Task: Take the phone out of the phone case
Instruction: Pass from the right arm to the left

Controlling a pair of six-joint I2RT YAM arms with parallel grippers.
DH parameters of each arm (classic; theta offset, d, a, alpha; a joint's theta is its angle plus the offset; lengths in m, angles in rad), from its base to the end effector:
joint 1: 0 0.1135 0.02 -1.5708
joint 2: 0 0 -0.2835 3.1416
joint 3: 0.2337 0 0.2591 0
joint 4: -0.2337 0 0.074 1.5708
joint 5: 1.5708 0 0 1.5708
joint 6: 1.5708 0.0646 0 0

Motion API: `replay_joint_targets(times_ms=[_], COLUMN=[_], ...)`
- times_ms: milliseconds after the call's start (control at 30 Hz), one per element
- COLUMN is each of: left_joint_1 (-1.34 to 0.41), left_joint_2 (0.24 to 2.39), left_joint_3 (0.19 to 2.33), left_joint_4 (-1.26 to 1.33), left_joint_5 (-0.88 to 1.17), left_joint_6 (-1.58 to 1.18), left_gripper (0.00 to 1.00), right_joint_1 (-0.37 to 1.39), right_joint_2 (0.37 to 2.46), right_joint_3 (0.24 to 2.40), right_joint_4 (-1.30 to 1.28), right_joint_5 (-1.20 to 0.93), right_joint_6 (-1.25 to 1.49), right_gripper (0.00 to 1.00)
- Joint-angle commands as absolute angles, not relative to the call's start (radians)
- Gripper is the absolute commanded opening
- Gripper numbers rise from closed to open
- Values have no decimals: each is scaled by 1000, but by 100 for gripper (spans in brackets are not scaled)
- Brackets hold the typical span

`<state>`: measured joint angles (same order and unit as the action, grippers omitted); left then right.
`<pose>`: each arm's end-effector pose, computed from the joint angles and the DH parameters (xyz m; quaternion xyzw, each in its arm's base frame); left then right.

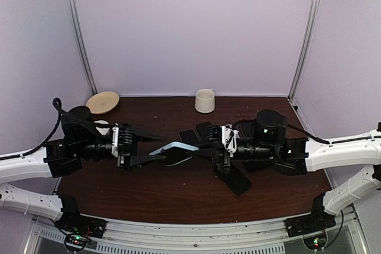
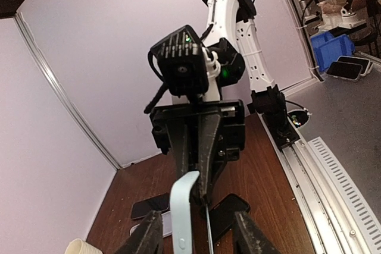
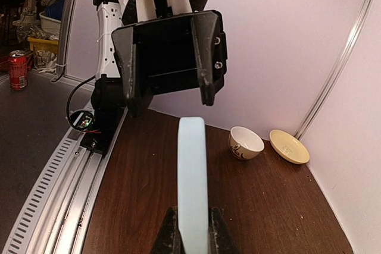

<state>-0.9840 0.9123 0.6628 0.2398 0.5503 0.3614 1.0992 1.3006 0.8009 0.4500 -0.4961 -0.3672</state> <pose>0.1018 -0.2141 0.3324 0.5756 0.4157 -0.3912 0.5855 0.1202 0.3035 0.3121 -0.5957 0.4086 0.4052 0.5603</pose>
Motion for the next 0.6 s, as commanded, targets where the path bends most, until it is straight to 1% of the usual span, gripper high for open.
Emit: replay_joint_targets(times_ms=[0, 67, 267, 300, 333, 467, 567], left_joint_1=[-979, -980, -979, -979, -979, -977, -978], left_joint_2=[955, 970, 998, 1000, 1001, 1007, 1015], left_joint_3=[714, 717, 714, 711, 710, 710, 712], left_joint_4=[306, 306, 283, 284, 285, 289, 275], left_joint_5=[496, 484, 449, 447, 445, 448, 453], left_joint_6=[303, 301, 313, 313, 314, 320, 333], left_gripper=[42, 39, 39, 37, 35, 17, 6], right_joint_1=[1096, 1095, 1096, 1096, 1095, 1096, 1095], right_joint_2=[1297, 1301, 1301, 1300, 1299, 1305, 1316], right_joint_3=[850, 853, 844, 843, 842, 842, 842], right_joint_4=[558, 559, 589, 592, 594, 597, 616], right_joint_5=[-498, -507, -526, -526, -527, -532, -548], right_joint_6=[-384, -387, -382, -382, -382, -383, -368], right_gripper=[0, 0, 0, 0, 0, 0, 0])
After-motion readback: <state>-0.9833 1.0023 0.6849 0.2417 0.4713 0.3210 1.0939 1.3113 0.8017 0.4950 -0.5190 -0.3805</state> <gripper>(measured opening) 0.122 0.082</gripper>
